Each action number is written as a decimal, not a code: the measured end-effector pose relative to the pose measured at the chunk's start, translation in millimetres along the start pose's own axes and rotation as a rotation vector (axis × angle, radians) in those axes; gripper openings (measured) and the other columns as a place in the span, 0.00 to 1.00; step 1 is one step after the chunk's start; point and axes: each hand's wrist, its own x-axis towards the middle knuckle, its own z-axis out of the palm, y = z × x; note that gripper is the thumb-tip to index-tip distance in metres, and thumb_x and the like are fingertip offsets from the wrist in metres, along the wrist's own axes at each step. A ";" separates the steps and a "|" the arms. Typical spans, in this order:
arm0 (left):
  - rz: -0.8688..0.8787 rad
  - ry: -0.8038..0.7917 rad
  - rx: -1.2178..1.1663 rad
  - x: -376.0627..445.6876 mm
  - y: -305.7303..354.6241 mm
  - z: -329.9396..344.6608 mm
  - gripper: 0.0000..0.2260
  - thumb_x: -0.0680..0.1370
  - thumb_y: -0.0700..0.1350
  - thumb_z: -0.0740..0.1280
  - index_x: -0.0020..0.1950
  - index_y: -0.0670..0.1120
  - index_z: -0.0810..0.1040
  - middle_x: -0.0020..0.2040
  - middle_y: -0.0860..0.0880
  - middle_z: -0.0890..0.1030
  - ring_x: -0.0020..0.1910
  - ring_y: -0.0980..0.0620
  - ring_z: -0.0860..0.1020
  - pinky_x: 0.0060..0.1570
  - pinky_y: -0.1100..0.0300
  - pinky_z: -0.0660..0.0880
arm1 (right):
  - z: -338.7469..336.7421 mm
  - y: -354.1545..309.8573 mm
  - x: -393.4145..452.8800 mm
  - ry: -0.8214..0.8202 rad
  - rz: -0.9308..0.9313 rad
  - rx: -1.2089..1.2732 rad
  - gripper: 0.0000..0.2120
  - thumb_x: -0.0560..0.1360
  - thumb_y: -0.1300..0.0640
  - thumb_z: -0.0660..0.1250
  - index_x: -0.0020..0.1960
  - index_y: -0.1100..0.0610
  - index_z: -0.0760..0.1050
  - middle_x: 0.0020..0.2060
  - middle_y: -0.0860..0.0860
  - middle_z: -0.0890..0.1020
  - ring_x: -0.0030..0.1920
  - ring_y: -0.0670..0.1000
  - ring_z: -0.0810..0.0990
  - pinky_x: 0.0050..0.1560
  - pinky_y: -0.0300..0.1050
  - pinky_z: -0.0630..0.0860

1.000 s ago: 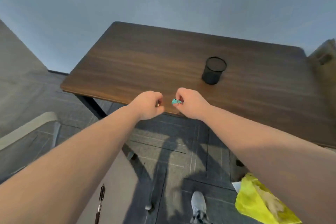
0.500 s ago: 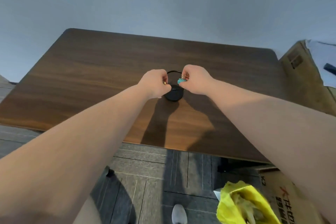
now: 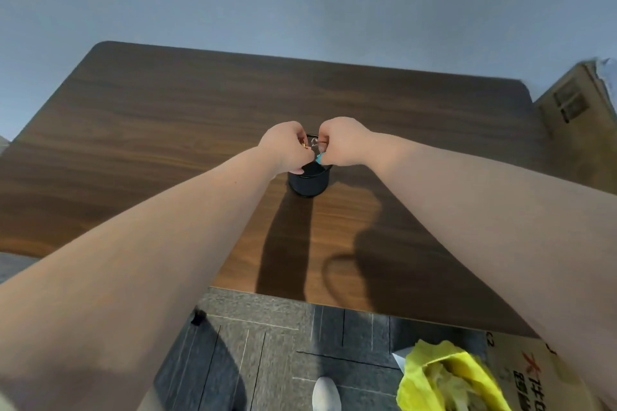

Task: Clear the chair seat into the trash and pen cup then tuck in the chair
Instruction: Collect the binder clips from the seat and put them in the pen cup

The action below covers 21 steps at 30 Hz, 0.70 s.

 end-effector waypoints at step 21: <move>-0.026 -0.116 0.148 11.6 3.6 -4.0 0.23 0.69 0.42 0.73 0.63 0.43 0.72 0.54 0.44 0.81 0.49 0.43 0.83 0.53 0.49 0.81 | 4.5 1.2 31.0 0.022 -0.015 0.103 0.07 0.73 0.58 0.67 0.50 0.56 0.75 0.46 0.51 0.76 0.48 0.54 0.73 0.45 0.44 0.70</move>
